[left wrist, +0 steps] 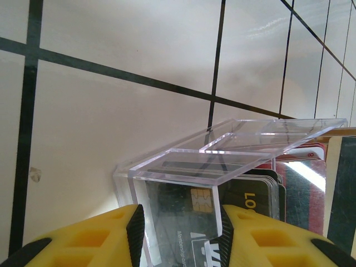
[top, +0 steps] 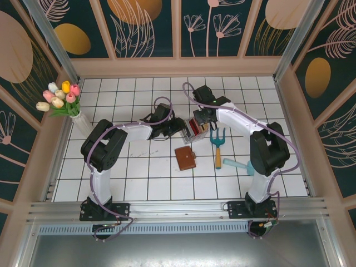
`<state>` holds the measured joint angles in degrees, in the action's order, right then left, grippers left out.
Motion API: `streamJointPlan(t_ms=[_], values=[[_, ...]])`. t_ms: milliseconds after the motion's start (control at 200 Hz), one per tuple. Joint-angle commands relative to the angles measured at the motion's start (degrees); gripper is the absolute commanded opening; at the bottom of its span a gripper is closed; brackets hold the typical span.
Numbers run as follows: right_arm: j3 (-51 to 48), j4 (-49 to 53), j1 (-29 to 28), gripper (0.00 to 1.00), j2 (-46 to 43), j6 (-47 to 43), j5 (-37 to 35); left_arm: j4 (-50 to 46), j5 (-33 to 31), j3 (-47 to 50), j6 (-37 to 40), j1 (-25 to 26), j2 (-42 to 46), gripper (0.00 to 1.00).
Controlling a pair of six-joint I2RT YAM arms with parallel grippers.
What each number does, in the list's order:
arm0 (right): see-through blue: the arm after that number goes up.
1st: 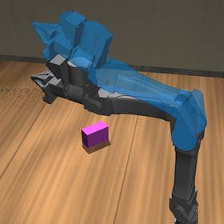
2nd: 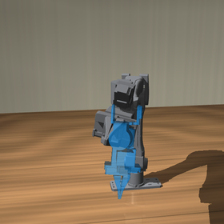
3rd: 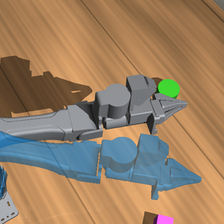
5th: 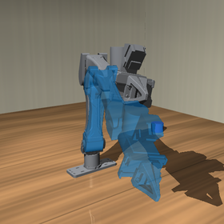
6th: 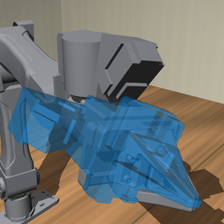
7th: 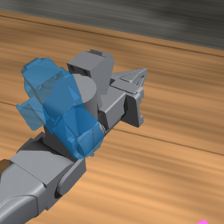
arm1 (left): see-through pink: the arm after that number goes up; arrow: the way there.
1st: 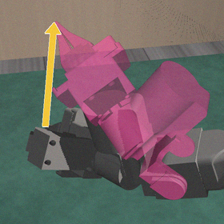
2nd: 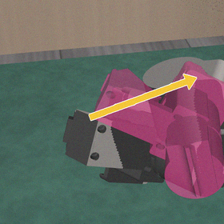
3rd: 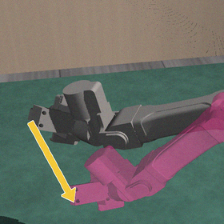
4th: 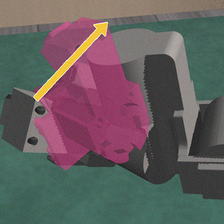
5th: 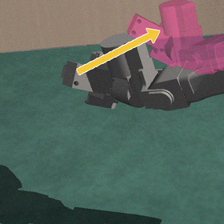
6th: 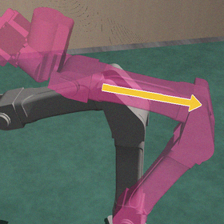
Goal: Put the credit cards into the card holder
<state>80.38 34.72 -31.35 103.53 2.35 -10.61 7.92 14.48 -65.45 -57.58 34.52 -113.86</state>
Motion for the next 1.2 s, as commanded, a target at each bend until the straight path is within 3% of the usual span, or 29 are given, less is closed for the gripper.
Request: streamJointPlan(t_ms=[0, 390, 601, 701, 811, 1036, 1196], values=[[1.1, 2.3, 0.3, 0.1, -2.6, 0.6, -1.4, -4.4, -1.4, 0.9, 1.3, 0.4, -0.9, 0.41], [-2.6, -2.4, 3.2, 0.04, -13.8, 7.5, 17.7, -2.8, -1.3, 2.6, 2.1, 0.3, 5.5, 0.55], [-11.5, -13.3, 10.2, 0.03, -23.3, 16.3, 36.4, 1.8, -1.9, 6.9, 1.1, 0.4, 15.3, 0.69], [-16.5, -21.1, 12.7, 0.03, -27.0, 21.8, 46.7, 11.8, 3.5, 11.5, -1.2, 0.3, 22.0, 0.77], [-18.9, -26.3, 13.5, 0.03, -28.9, 26.2, 52.5, 23.6, 12.0, 13.9, -5.2, 0.4, 23.6, 0.8], [-22.0, -32.8, 13.5, 0.04, -29.4, 31.3, 59.0, 35.8, 20.0, 12.9, -10.8, 0.4, 20.7, 0.77], [-22.9, -33.3, 13.6, 0.06, -29.3, 31.6, 58.7, 39.9, 22.4, 12.6, -12.7, 0.6, 19.6, 0.49]])
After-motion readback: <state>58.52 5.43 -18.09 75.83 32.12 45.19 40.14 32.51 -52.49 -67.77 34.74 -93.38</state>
